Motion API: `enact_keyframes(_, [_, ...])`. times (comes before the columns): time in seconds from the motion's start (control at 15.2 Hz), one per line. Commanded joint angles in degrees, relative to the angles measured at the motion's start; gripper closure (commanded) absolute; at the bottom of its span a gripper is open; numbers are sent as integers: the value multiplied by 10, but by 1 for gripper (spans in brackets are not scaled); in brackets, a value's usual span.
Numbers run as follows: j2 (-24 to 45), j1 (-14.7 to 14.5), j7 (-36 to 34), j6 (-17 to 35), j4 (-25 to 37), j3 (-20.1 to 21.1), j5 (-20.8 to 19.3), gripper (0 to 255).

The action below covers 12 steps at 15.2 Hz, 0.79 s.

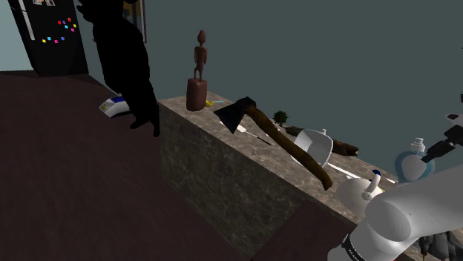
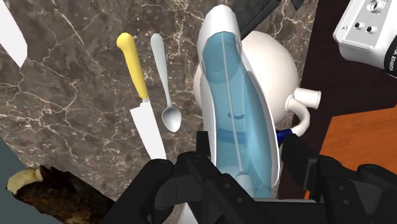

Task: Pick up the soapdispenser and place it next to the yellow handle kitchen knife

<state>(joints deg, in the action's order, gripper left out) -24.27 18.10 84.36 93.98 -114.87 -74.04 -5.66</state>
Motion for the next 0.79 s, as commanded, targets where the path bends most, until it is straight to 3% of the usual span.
enact_keyframes(0.0, [1,-2,4,15,-13,-8,-2,255])
enact_keyframes(0.73, [14,-44,25,95,-71,-75,-4,255])
